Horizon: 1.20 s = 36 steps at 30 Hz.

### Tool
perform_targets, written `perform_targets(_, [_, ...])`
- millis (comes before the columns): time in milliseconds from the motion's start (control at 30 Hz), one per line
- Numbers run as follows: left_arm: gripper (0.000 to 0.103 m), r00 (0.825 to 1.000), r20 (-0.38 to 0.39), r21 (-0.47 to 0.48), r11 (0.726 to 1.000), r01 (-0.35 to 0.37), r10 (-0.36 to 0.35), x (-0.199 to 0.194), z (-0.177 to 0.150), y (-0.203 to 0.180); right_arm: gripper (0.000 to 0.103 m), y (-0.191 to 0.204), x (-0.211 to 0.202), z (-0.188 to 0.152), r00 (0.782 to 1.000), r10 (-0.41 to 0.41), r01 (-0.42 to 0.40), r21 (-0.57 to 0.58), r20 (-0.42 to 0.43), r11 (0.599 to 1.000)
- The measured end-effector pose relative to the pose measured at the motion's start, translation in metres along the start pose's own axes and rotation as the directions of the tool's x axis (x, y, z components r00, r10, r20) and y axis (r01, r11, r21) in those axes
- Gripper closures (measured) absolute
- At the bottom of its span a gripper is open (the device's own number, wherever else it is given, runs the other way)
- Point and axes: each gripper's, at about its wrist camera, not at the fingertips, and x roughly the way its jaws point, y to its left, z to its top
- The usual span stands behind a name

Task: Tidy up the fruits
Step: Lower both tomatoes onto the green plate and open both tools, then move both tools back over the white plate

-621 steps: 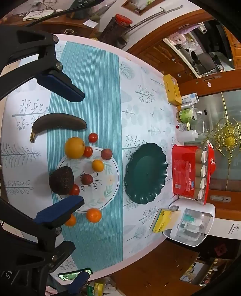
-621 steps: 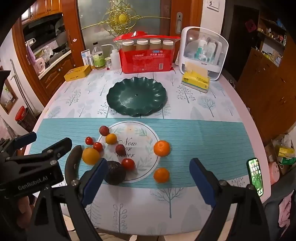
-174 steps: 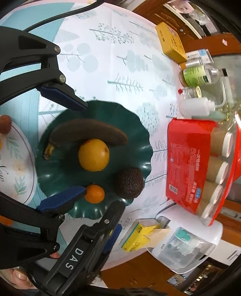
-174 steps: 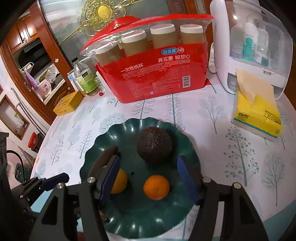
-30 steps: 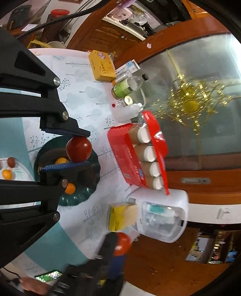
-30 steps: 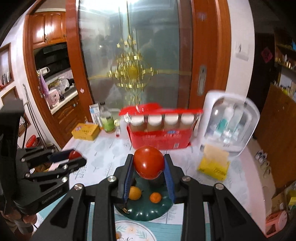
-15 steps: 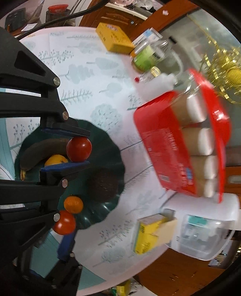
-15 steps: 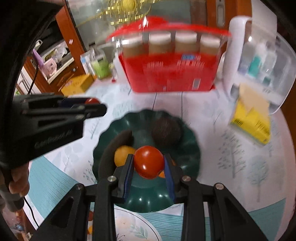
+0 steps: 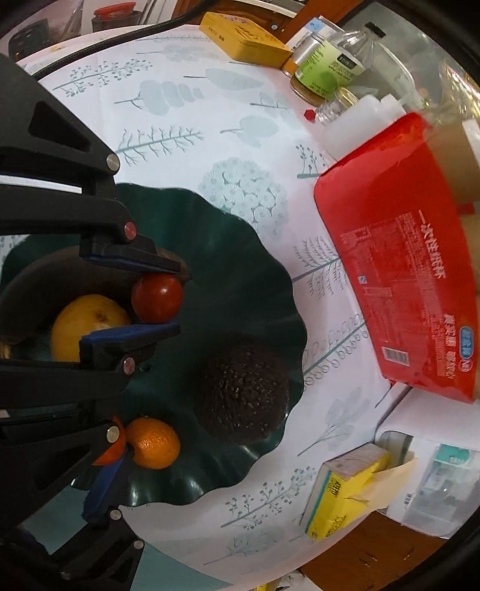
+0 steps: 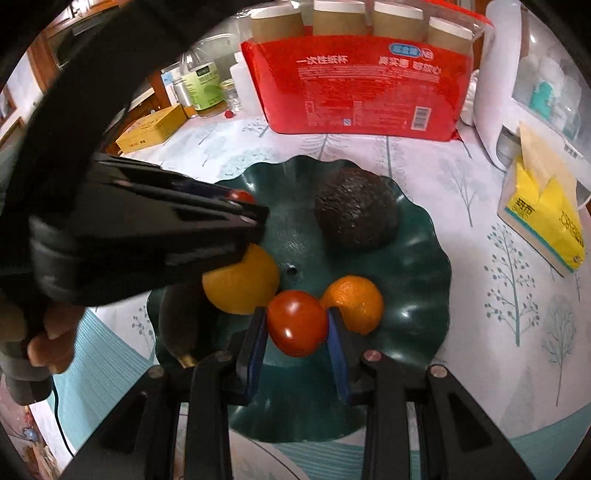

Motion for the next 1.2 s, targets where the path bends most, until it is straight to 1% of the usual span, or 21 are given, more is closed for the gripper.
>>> perform_targets(133, [0.077, 1.0, 0.007, 0.025, 1.0, -0.016, 0.016, 0.003, 0.0, -0.005, 0.07, 0.006, 0.002, -0.001, 1.0, -0.016, 0.016, -0.029, 0.021, 0.999])
perform_targets(200, [0.07, 1.0, 0.012, 0.037, 0.999, -0.015, 0.015, 0.003, -0.001, -0.007, 0.069, 0.008, 0.002, -0.001, 1.0, -0.014, 0.015, -0.034, 0.026, 0.999])
perform_targets(267, [0.069, 1.0, 0.014, 0.052, 0.998, -0.024, 0.023, 0.003, -0.002, -0.01, 0.067, 0.008, 0.001, -0.002, 0.999, -0.014, 0.015, -0.032, 0.032, 0.999])
perform_targets(333, [0.062, 0.999, 0.016, 0.062, 0.998, -0.031, 0.03, 0.001, -0.004, -0.011, 0.063, 0.007, -0.003, -0.002, 0.999, -0.014, 0.015, -0.028, 0.047, 1.0])
perform_targets(367, [0.051, 0.999, 0.019, 0.063, 0.997, -0.032, 0.031, -0.001, -0.004, -0.013, 0.06, 0.006, -0.006, -0.003, 0.998, -0.014, 0.016, -0.027, 0.055, 1.0])
perform_targets(400, [0.043, 0.999, 0.025, 0.062, 0.998, -0.035, 0.033, -0.004, -0.005, -0.013, 0.058, 0.006, -0.008, -0.002, 0.998, -0.014, 0.016, -0.027, 0.065, 1.0])
perform_targets(467, [0.041, 0.999, 0.044, 0.062, 0.997, -0.033, 0.031, -0.012, -0.007, -0.013, 0.05, 0.006, -0.013, -0.001, 0.996, -0.011, 0.013, -0.026, 0.084, 1.0])
perform_targets(533, [0.041, 0.998, 0.057, 0.071, 0.997, -0.04, 0.036, -0.019, -0.008, -0.015, 0.049, 0.007, -0.019, -0.001, 0.995, -0.009, 0.012, -0.03, 0.098, 0.999])
perform_targets(567, [0.039, 0.997, 0.066, 0.073, 0.996, -0.048, 0.043, -0.023, -0.008, -0.015, 0.049, 0.007, -0.021, -0.001, 0.995, -0.011, 0.014, -0.031, 0.1, 0.999])
perform_targets(600, [0.035, 0.996, 0.073, 0.074, 0.996, -0.052, 0.047, -0.027, -0.009, -0.015, 0.049, 0.008, -0.022, 0.0, 0.995, -0.013, 0.016, -0.032, 0.101, 0.999])
perform_targets(667, [0.031, 0.994, 0.092, 0.066, 0.996, -0.067, 0.061, -0.035, -0.01, -0.013, 0.049, 0.008, -0.026, 0.001, 0.994, -0.01, 0.013, -0.026, 0.108, 1.0])
perform_targets(800, [0.03, 0.991, 0.108, 0.044, 0.996, -0.081, 0.076, -0.048, -0.014, -0.006, 0.049, 0.007, -0.032, -0.001, 0.993, -0.006, 0.008, -0.017, 0.12, 1.0])
perform_targets(933, [0.029, 0.991, 0.113, 0.011, 0.997, -0.075, 0.074, -0.061, -0.021, 0.001, 0.049, -0.001, -0.038, -0.002, 0.993, -0.012, 0.013, -0.009, 0.118, 1.0])
perform_targets(1200, [0.026, 0.989, 0.134, -0.04, 0.997, -0.062, 0.067, -0.096, -0.037, 0.008, 0.049, -0.002, -0.055, -0.003, 0.991, -0.023, 0.021, 0.015, 0.135, 1.0])
